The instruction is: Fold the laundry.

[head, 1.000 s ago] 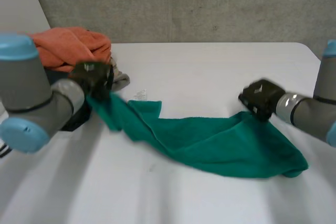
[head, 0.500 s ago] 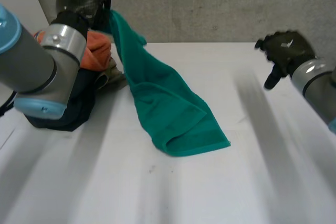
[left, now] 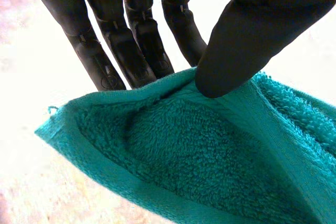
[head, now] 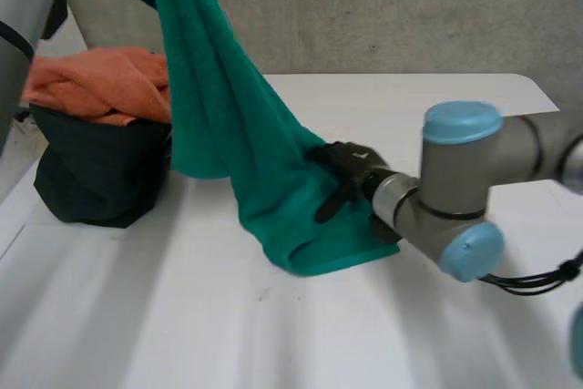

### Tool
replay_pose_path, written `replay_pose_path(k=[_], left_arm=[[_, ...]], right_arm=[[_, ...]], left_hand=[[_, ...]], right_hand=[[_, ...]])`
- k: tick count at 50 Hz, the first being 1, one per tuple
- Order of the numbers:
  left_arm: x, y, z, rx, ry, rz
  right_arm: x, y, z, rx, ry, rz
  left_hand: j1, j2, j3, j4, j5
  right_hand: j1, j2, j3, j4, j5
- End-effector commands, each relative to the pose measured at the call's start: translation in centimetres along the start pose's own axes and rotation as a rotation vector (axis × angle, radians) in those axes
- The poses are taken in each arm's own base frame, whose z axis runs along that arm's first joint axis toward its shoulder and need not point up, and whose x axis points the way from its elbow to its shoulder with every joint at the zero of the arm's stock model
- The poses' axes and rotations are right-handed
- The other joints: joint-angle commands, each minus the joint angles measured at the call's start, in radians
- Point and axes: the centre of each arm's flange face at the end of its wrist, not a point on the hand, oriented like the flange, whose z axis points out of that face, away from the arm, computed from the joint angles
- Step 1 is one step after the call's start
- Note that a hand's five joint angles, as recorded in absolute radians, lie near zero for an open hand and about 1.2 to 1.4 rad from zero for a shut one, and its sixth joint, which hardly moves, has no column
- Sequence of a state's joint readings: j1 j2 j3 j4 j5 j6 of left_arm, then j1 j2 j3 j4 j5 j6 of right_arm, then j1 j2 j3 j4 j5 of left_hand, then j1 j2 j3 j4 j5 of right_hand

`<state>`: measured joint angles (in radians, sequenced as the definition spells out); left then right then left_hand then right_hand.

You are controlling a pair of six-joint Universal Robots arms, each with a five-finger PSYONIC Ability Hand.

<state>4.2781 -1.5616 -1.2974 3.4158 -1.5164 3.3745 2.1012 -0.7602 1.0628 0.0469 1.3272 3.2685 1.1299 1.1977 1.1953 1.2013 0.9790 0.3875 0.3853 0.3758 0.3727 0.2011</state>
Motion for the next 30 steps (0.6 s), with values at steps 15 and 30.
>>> replay_pose_path(k=[15,30], left_arm=[[-1.9,2.3,-0.6,-0.115,-0.041,0.037],[-0.5,14.2,-8.1,-0.657,0.072,-0.019]], right_arm=[[4.1,-10.8,-8.3,0.174,0.210,-0.327],[5.9,-6.2,-9.9,-0.086,0.167,-0.401]], left_hand=[[0.266,0.199,0.201,0.195,0.243],[-0.464,-0.532,-0.529,-0.535,-0.488]], right_hand=[[1.009,1.011,1.021,1.024,1.021],[0.115,0.117,0.127,0.130,0.127]])
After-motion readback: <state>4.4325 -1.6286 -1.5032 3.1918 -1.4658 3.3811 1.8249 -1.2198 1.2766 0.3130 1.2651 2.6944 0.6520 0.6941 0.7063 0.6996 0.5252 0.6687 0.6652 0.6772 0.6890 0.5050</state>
